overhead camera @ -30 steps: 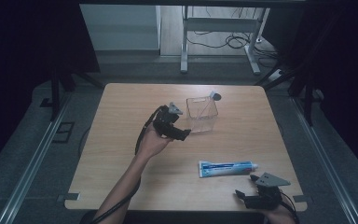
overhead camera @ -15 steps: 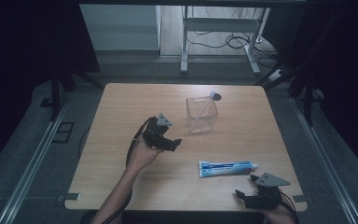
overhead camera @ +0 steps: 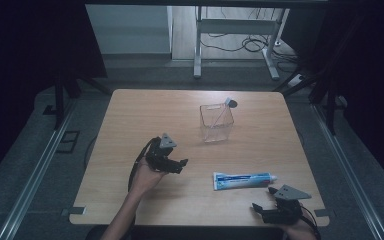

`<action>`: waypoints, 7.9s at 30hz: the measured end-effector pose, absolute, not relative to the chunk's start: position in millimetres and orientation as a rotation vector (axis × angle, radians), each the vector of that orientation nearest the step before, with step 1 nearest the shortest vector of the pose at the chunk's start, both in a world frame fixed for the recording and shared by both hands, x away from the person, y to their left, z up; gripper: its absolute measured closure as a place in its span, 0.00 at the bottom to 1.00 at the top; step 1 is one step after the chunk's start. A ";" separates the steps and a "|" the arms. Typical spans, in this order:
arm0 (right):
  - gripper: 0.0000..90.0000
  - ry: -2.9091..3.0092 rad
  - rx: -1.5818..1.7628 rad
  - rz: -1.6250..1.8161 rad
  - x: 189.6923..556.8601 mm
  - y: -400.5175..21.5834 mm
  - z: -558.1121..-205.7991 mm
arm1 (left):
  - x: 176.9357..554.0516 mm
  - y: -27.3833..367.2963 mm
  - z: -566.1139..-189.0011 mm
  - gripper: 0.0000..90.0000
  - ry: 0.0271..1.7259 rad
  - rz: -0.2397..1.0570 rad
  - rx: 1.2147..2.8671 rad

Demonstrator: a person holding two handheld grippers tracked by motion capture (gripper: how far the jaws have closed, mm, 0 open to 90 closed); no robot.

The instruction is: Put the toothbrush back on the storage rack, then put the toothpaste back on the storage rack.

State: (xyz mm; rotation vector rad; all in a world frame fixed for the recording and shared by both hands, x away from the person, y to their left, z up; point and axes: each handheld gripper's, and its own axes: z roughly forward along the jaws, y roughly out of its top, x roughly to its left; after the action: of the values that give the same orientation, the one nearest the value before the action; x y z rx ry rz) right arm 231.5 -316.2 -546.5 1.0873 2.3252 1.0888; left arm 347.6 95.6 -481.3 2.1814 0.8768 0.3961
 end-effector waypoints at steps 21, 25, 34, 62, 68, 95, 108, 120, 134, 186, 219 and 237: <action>0.14 2.323 1.092 1.085 231.4 -315.7 -546.4 | 314.9 110.5 -526.4 0.14 0.932 0.392 2.194; 0.14 2.323 1.092 1.084 231.5 -315.6 -546.3 | 310.0 110.8 -534.1 0.14 0.940 0.387 2.215; 0.14 2.332 1.090 1.073 231.9 -315.5 -545.4 | 308.5 112.4 -542.9 0.14 0.957 0.369 2.221; 0.55 2.337 1.139 1.108 243.1 -323.4 -504.1 | 309.3 113.8 -543.6 0.15 0.975 0.362 2.208; 0.64 2.386 1.133 1.118 256.4 -325.9 -496.1 | 309.4 114.1 -543.6 0.15 0.978 0.365 2.208; 0.71 2.445 1.214 0.899 344.7 -328.1 -497.7 | 307.9 112.9 -543.8 0.15 1.004 0.369 2.193; 0.75 2.536 1.210 0.910 333.3 -333.1 -505.1 | 307.9 112.9 -543.9 0.15 1.004 0.371 2.192; 0.69 2.569 1.261 0.927 309.9 -336.7 -498.9 | 307.8 112.9 -543.8 0.15 1.005 0.369 2.192; 0.62 2.697 1.150 0.780 304.2 -314.5 -476.8 | 307.9 113.2 -543.6 0.15 1.001 0.369 2.198; 0.80 2.878 0.996 0.356 328.6 -240.5 -489.3 | 307.9 113.0 -543.6 0.15 1.003 0.370 2.195; 0.81 2.740 1.042 0.596 344.8 -250.6 -431.0 | 308.2 113.3 -543.5 0.15 0.998 0.373 2.198; 0.82 2.664 1.032 0.718 372.2 -241.2 -401.0 | 308.2 113.3 -543.5 0.15 0.998 0.373 2.199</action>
State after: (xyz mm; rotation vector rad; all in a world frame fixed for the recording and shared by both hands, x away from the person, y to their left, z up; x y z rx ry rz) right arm 372.2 -241.2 -401.0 1.0316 2.6645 0.7178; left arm 308.2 113.3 -543.5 2.1986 0.9979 0.3733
